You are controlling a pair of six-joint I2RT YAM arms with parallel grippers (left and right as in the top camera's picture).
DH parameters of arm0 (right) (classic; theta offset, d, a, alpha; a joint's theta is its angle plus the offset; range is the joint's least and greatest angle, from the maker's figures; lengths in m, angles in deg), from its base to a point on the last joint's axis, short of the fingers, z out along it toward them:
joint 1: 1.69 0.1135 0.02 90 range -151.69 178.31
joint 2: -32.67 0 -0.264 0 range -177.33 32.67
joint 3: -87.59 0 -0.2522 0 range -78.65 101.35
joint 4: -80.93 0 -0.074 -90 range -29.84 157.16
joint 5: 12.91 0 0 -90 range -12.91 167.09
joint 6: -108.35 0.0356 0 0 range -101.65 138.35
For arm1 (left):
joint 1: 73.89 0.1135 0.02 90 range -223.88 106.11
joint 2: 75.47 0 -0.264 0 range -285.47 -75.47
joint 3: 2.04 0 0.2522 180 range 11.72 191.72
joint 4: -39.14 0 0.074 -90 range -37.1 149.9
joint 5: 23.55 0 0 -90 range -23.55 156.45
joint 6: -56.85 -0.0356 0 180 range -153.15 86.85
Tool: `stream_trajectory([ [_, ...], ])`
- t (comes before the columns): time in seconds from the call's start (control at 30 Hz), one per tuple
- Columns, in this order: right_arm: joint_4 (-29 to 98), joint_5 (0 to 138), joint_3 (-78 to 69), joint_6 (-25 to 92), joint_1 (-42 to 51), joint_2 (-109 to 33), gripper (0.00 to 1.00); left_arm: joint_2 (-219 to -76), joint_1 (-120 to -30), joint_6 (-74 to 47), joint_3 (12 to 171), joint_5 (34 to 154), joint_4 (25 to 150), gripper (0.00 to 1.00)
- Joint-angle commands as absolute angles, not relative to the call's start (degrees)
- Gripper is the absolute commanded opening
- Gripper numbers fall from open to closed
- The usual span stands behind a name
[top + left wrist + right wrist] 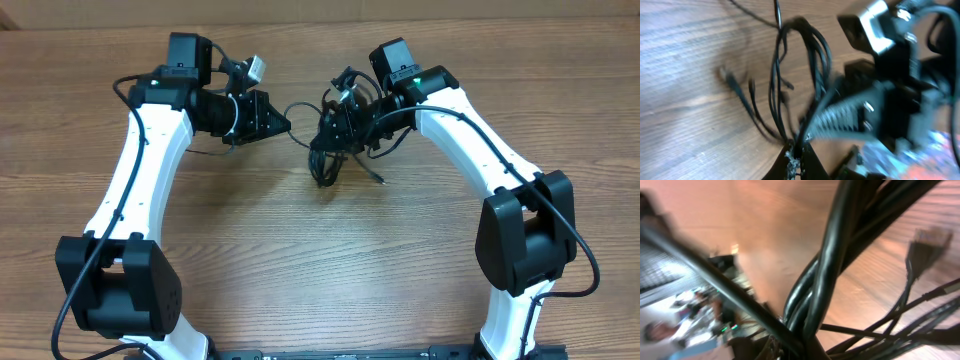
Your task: Untangle cables
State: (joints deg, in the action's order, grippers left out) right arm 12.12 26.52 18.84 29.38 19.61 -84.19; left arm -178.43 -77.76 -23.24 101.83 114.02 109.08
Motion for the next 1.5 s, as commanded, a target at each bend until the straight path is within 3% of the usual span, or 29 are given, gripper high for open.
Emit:
stream_trajectory([
  [0.0,11.5,39.0,20.0,30.8,18.8,-82.5,0.04,-176.3,-75.1,-28.3,103.4,121.8,111.6,0.04],
  [0.13,10.9,43.0,20.0,30.8,18.8,-82.5,0.04,-176.3,-73.1,-28.2,107.1,116.3,117.3,0.04],
  [0.4,7.7,62.8,20.0,30.7,18.8,-82.5,0.05,-176.3,-72.0,-25.8,124.4,84.1,132.6,0.04],
  [0.63,3.8,57.4,20.0,30.3,18.9,-82.5,0.07,-176.7,-72.3,-19.2,126.8,80.0,134.2,0.04],
  [0.7,2.6,55.9,20.0,30.3,18.9,-82.5,0.16,-177.1,-73.0,-19.2,126.8,80.0,134.8,0.06],
  [0.73,1.9,56.0,20.0,30.3,19.0,-82.5,0.34,-177.4,-73.5,-19.2,126.8,80.0,135.2,0.07],
  [0.77,0.4,55.9,20.0,28.7,19.3,-82.5,0.59,-177.8,-74.4,-19.2,126.5,80.0,135.5,0.11],
  [0.83,-0.8,55.8,20.0,25.5,19.6,-82.5,0.72,-178.3,-75.5,-19.2,126.4,80.1,135.9,0.18],
  [0.93,-1.6,54.7,20.0,25.7,19.0,-82.5,0.77,-179.3,-77.0,-19.2,126.2,80.6,136.1,0.24],
  [1.1,-0.2,44.3,20.0,25.8,14.0,-82.5,0.8,-181.6,-80.0,-19.4,126.2,81.5,136.5,0.43],
  [1.17,-0.2,43.5,20.0,26.4,11.7,-82.5,0.9,-183.0,-81.8,-19.4,126.2,81.5,137.1,0.45],
  [1.37,-2.7,43.5,20.0,28.2,7.3,-82.5,0.87,-189.4,-86.6,-19.9,126.2,79.3,138.5,0.48],
  [1.47,-2.8,43.5,20.0,28.2,7.3,-82.5,0.69,-192.7,-87.3,-19.9,126.2,77.7,138.5,0.47],
])
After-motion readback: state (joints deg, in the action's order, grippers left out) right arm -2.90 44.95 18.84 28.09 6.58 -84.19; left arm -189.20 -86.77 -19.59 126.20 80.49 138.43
